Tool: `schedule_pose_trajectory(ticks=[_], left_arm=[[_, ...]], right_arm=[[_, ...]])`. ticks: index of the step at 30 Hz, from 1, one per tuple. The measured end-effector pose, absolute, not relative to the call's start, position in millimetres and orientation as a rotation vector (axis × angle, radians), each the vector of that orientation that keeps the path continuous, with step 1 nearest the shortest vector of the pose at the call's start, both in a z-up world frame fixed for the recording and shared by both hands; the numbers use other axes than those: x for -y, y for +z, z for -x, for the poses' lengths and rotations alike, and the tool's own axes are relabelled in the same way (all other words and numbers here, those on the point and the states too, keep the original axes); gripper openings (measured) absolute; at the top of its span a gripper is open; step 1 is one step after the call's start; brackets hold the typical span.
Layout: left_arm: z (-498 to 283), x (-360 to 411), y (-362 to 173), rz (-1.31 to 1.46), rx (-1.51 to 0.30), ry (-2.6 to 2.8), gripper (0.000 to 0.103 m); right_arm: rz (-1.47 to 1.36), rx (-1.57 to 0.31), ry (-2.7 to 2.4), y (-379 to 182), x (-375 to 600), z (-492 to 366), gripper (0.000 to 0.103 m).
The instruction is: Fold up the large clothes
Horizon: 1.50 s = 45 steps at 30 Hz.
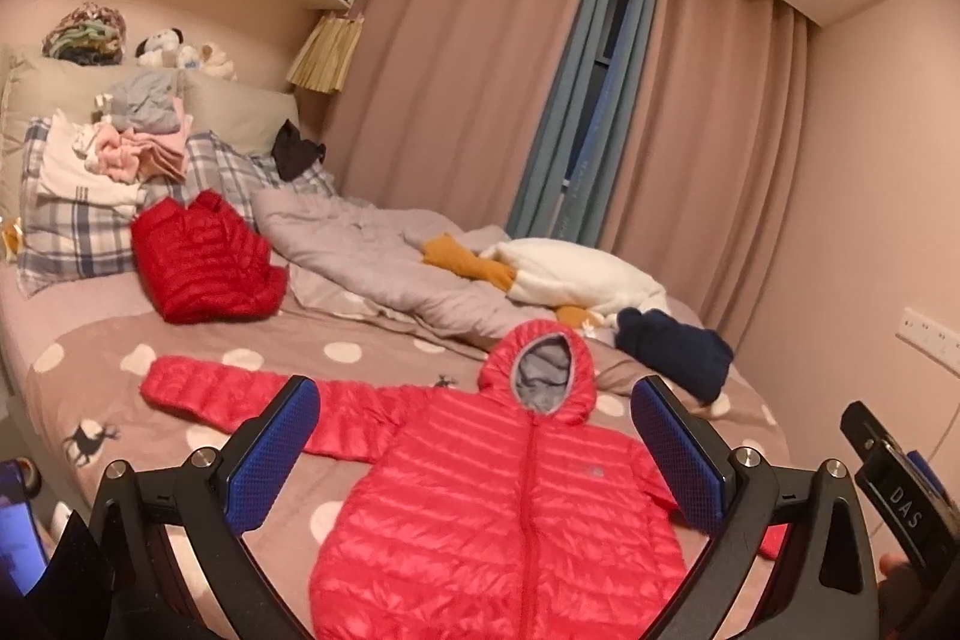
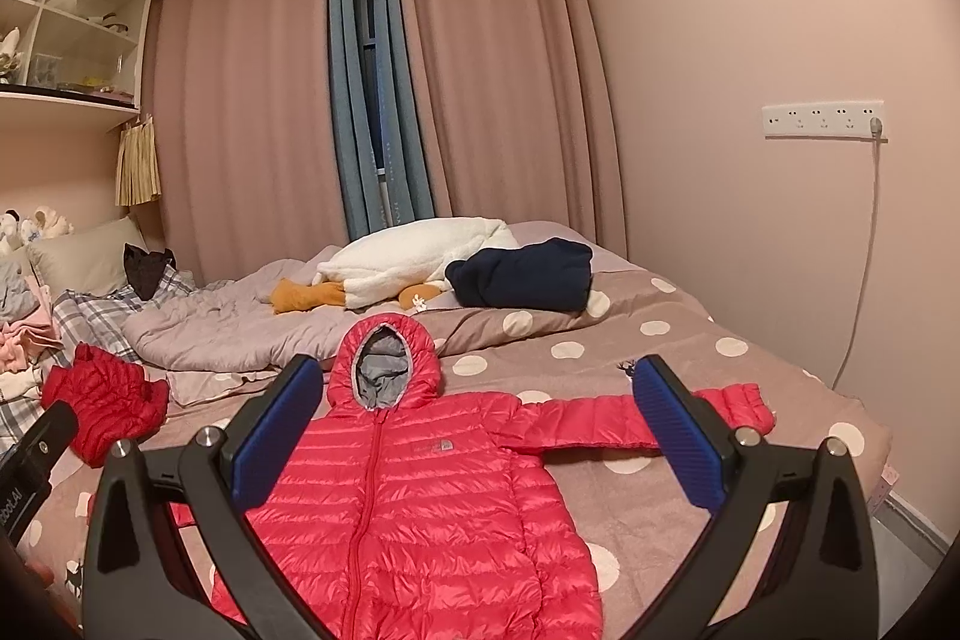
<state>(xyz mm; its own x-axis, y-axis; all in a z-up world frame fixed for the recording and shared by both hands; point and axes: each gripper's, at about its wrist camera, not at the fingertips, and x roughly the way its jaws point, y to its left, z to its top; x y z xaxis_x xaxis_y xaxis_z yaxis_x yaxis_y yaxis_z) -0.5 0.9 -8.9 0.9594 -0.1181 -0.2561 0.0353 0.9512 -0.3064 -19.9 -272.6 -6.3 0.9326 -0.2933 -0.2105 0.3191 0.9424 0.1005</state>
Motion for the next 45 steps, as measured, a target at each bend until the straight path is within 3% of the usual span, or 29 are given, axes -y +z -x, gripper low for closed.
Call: schedule_pose_trajectory(ticks=[45], left_arm=[[-7, 3, -10, 0.283, -0.37, -0.068, 0.102]], right_arm=[[-0.081, -0.284, -0.252, -19, 259, -3, 0.103]])
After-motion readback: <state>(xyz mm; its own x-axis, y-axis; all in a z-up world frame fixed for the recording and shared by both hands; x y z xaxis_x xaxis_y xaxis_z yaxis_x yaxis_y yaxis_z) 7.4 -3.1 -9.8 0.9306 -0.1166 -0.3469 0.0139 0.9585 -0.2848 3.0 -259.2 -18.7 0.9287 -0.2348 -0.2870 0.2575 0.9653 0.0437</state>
